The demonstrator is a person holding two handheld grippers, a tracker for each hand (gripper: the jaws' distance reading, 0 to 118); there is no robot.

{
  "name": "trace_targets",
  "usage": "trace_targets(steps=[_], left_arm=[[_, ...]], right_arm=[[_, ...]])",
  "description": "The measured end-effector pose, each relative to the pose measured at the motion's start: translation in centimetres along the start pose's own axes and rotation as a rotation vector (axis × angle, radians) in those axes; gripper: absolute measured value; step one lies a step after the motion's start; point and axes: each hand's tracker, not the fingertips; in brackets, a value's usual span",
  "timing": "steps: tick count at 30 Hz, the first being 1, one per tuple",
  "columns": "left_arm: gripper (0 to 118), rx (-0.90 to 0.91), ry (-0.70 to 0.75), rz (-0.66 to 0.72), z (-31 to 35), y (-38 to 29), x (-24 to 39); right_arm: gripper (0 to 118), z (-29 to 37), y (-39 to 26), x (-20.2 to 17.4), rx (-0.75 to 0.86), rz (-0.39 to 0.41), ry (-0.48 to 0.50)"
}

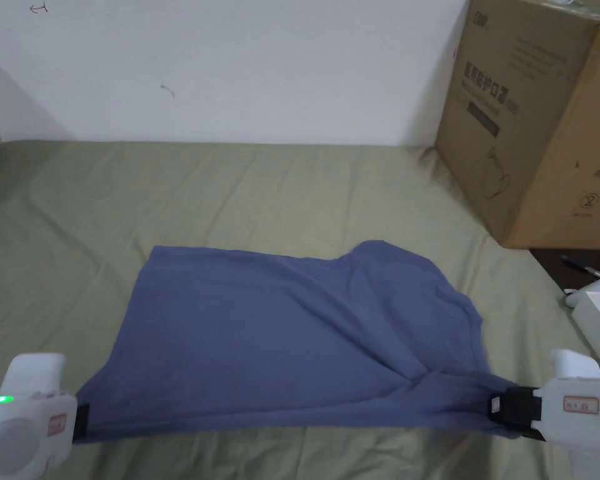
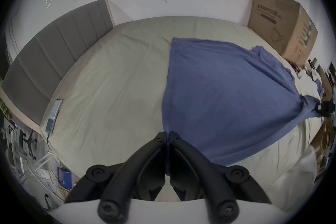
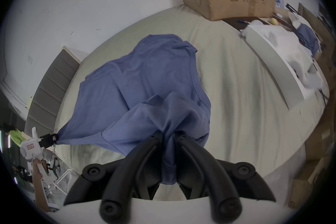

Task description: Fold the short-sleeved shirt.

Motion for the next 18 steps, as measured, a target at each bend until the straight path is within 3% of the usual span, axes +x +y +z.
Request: trace_targets(steps=[4, 11, 13, 14, 16, 17, 18], left_arm=[[1, -0.030, -0.015, 0.007, 1.9, -4.2, -0.5], [2, -0.026, -0.025, 0.027, 2.3, -7.2, -0.5], [18, -0.014, -0.005, 0.000, 2.2, -7.1, 0.0], [45, -0.004, 0.022, -0.016, 2.2, -7.1, 0.1], [82, 0.011, 0.033, -0.022, 2.1, -7.2, -0.1], [94, 0.030, 0.025, -0.008, 2.5, -7.2, -0.2], [95, 0.053, -0.010, 0.029, 3.4, -7.1, -0.3]], right_arm=[[12, 1.7, -3.3, 1.3, -0.001, -0.035, 0.012], [12, 1.4, -6.3, 2.3, -0.005, -0.028, 0.006], [18, 1.0, -6.4, 2.1, 0.011, -0.030, 0.005], [40, 1.0, -6.4, 1.9, 0.018, -0.033, -0.002], [97, 1.0, -6.4, 1.7, 0.025, -0.036, -0.008], [113, 1.1, -6.4, 1.6, 0.031, -0.042, -0.002], [113, 1.7, -6.5, 1.5, 0.054, -0.057, 0.013]])
